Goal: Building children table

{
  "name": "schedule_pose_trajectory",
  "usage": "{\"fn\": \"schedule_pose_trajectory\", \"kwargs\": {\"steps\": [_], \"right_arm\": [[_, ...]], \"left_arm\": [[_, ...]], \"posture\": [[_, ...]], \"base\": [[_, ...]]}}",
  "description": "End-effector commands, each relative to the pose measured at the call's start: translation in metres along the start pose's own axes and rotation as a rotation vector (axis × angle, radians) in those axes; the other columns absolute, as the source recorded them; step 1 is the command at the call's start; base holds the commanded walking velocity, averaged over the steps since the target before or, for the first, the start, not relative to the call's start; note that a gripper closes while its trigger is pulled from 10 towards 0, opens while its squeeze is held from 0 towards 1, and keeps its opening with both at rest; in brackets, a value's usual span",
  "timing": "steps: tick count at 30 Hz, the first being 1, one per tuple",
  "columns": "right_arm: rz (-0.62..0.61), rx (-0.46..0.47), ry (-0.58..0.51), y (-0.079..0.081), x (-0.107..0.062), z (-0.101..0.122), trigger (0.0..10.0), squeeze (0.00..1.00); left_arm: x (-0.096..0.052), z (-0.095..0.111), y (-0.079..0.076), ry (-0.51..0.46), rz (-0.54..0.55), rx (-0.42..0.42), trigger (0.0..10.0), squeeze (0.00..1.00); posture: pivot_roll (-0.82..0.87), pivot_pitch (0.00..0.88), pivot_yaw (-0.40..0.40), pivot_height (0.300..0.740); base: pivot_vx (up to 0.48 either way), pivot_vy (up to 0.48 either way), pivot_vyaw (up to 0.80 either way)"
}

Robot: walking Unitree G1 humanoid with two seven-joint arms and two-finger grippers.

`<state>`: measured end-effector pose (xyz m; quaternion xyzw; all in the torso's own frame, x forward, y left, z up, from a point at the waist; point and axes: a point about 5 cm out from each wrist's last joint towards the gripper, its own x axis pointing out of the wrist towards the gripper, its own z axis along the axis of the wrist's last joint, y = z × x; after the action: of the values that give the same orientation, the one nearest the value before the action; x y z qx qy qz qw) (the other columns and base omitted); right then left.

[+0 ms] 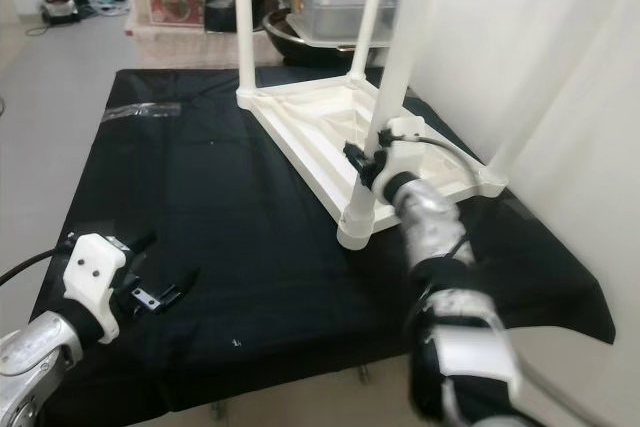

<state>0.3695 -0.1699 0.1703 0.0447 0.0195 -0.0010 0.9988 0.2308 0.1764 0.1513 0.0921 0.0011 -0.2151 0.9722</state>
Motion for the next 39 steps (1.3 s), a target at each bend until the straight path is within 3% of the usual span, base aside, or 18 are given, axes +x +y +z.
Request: {"fn": "schedule_pose_trajectory", "kwargs": {"steps": [1, 3, 10, 15, 16, 18, 19, 23, 24, 26, 27, 28, 30, 31, 32, 33, 39], "right_arm": [[-0.08, -0.014, 0.126, 0.004, -0.008, -0.022, 0.0, 0.0], [-0.099, -0.024, 0.105, 0.038, -0.029, -0.026, 0.0, 0.0], [-0.201, 0.007, 0.079, 0.034, -0.016, -0.015, 0.0, 0.0], [-0.206, 0.001, 0.114, 0.038, -0.022, -0.016, 0.0, 0.0], [-0.194, 0.003, 0.137, 0.039, -0.025, -0.019, 4.0, 0.0], [-0.194, 0.003, 0.137, 0.039, -0.025, -0.019, 4.0, 0.0], [-0.164, 0.007, 0.146, 0.042, -0.028, -0.019, 10.0, 0.0], [-0.113, 0.079, 0.107, 0.034, -0.029, -0.01, 10.0, 0.01], [-0.11, 0.085, 0.071, 0.028, -0.027, -0.006, 10.0, 0.8], [-0.11, 0.085, 0.071, 0.028, -0.027, -0.006, 10.0, 0.8], [-0.11, 0.085, 0.058, 0.021, -0.024, -0.002, 10.0, 1.0], [-0.117, 0.068, 0.035, 0.011, -0.019, 0.005, 10.0, 1.0], [-0.124, 0.053, 0.028, 0.008, -0.017, 0.008, 10.0, 1.0], [-0.13, 0.04, 0.009, 0.006, -0.017, 0.012, 10.0, 0.85], [-0.14, 0.032, -0.017, 0.003, -0.017, 0.017, 10.0, 0.34], [-0.135, 0.022, -0.025, 0.003, -0.017, 0.018, 10.0, 0.0], [-0.079, 0.033, -0.004, 0.008, -0.019, 0.018, 10.0, 0.0]], "left_arm": [[0.001, -0.001, -0.002, 0.0, -0.007, 0.008, 10.0, 0.0], [0.001, 0.003, 0.0, -0.012, 0.012, 0.009, 10.0, 0.0], [-0.001, 0.004, 0.006, -0.016, 0.036, 0.017, 10.0, 0.0], [0.001, 0.004, 0.003, -0.02, 0.036, 0.014, 10.0, 0.0], [0.002, 0.004, 0.002, -0.021, 0.034, 0.012, 10.0, 0.0], [0.002, 0.004, 0.002, -0.021, 0.034, 0.012, 10.0, 0.0], [0.003, 0.004, 0.0, -0.022, 0.031, 0.01, 10.0, 0.0], [0.005, 0.003, 0.0, -0.019, 0.021, 0.012, 10.0, 0.0], [0.005, 0.003, 0.001, -0.019, 0.02, 0.012, 10.0, 0.0], [0.005, 0.003, 0.001, -0.019, 0.02, 0.012, 10.0, 0.0], [0.006, 0.003, 0.001, -0.019, 0.016, 0.013, 10.0, 0.0], [0.006, 0.003, 0.001, -0.02, 0.011, 0.013, 10.0, 0.0], [0.006, 0.003, 0.001, -0.02, 0.009, 0.012, 10.0, 0.0], [0.006, 0.003, 0.001, -0.02, 0.009, 0.01, 10.0, 0.0], [0.006, 0.002, 0.0, -0.019, 0.007, 0.008, 10.0, 0.0], [0.006, 0.002, 0.0, -0.019, 0.007, 0.008, 10.0, 0.0], [0.005, 0.001, 0.0, -0.016, 0.006, 0.007, 10.0, 0.0]], "posture": [[0.11, 0.0, -0.112, 0.74], [0.13, 0.0, -0.123, 0.74], [0.13, 0.0, -0.125, 0.74], [0.12, 0.0, -0.125, 0.74], [0.12, 0.0, -0.121, 0.74], [0.12, 0.0, -0.121, 0.74], [0.12, 0.0, -0.117, 0.74], [0.11, 0.0, -0.111, 0.74], [0.1, 0.0, -0.105, 0.74], [0.1, 0.0, -0.105, 0.74], [0.09, 0.0, -0.102, 0.74], [0.09, 0.0, -0.1, 0.74], [0.09, 0.0, -0.1, 0.74], [0.09, 0.0, -0.097, 0.74], [0.09, 0.0, -0.097, 0.74], [0.09, 0.0, -0.097, 0.74], [0.08, 0.0, -0.094, 0.74]], "base": [[0.0, 0.0, 0.0], [0.0, 0.0, 0.0], [0.0, 0.0, 0.0], [0.0, 0.0, 0.0], [0.0, 0.0, 0.0], [0.0, 0.0, 0.0], [0.0, 0.0, 0.0], [0.0, 0.0, 0.0], [0.0, 0.0, 0.0], [0.0, 0.0, 0.0], [0.0, 0.0, 0.0], [0.0, 0.0, 0.0], [0.0, 0.0, 0.0], [0.0, 0.0, 0.0], [0.0, 0.0, 0.0], [0.0, 0.0, 0.0], [0.0, 0.0, 0.0]]}}
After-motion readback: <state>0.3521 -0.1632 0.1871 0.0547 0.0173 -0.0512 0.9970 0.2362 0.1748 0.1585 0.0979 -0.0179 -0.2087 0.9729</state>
